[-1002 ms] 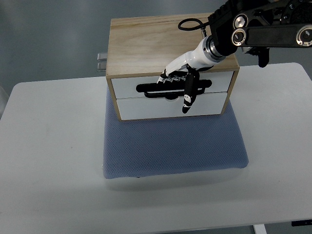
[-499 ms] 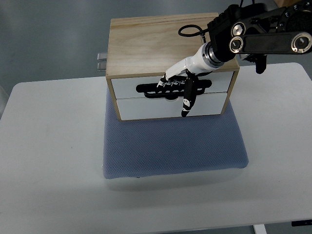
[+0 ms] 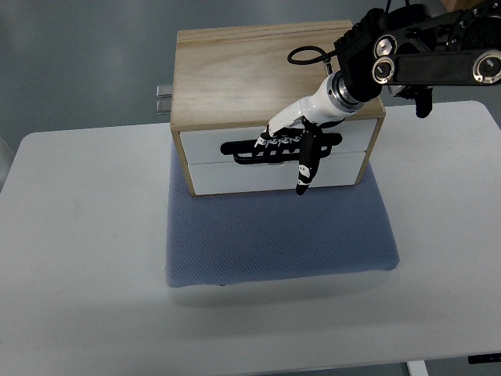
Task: Open wood drawer with right hand
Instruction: 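Pull the upper white drawer toward the robot with the right hand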
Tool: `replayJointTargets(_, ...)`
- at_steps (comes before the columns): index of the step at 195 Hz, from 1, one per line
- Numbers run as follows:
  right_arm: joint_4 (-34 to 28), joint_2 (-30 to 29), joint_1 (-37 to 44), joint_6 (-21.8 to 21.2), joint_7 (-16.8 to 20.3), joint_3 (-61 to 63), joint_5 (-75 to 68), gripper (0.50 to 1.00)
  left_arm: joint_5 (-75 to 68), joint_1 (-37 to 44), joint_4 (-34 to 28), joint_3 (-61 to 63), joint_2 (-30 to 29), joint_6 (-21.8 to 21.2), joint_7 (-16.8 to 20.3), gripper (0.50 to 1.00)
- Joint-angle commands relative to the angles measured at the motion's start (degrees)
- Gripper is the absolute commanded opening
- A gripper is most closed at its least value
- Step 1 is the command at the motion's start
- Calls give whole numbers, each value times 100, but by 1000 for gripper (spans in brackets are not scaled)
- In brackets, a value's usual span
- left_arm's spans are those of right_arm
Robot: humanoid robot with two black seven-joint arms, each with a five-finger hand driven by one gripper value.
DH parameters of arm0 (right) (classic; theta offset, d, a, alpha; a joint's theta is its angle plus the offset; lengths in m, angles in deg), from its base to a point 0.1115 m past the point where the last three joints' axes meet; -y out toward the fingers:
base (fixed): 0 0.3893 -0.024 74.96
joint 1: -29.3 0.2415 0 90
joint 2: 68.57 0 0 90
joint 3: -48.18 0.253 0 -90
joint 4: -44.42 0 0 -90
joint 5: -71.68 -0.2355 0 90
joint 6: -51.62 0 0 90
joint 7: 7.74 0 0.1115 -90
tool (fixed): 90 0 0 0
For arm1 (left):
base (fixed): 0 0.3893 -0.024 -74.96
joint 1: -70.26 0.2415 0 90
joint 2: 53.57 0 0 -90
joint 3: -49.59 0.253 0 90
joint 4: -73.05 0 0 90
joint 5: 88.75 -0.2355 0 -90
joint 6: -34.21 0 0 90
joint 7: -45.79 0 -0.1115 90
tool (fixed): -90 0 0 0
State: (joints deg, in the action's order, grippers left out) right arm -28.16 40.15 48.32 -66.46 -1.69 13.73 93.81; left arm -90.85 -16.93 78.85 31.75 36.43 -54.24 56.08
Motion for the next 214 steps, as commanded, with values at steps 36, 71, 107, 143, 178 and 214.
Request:
replayJointTargets(36, -28, 18, 76, -338, -25, 8, 2, 942, -1, 0, 0, 0, 0, -5, -1, 1000)
replayJointTargets(71, -90, 70, 147, -691, -51, 26, 2, 942, -1, 0, 0, 0, 0, 3, -1, 1000)
replayJointTargets(107, -301, 123, 226, -691, -69, 35, 2, 942, -1, 0, 0, 0, 0, -5, -1, 1000)
replayJointTargets(143, -661, 290, 392, -691, -78, 35, 2, 942, -1, 0, 0, 0, 0, 3, -1, 1000)
replayJointTargets(178, -793, 387, 498, -691, -78, 35, 2, 942, -1, 0, 0, 0, 0, -5, -1, 1000)
replayJointTargets(214, -1048, 492, 648, -691, -201, 43, -16, 942, -1, 0, 0, 0, 0, 3, -1, 1000)
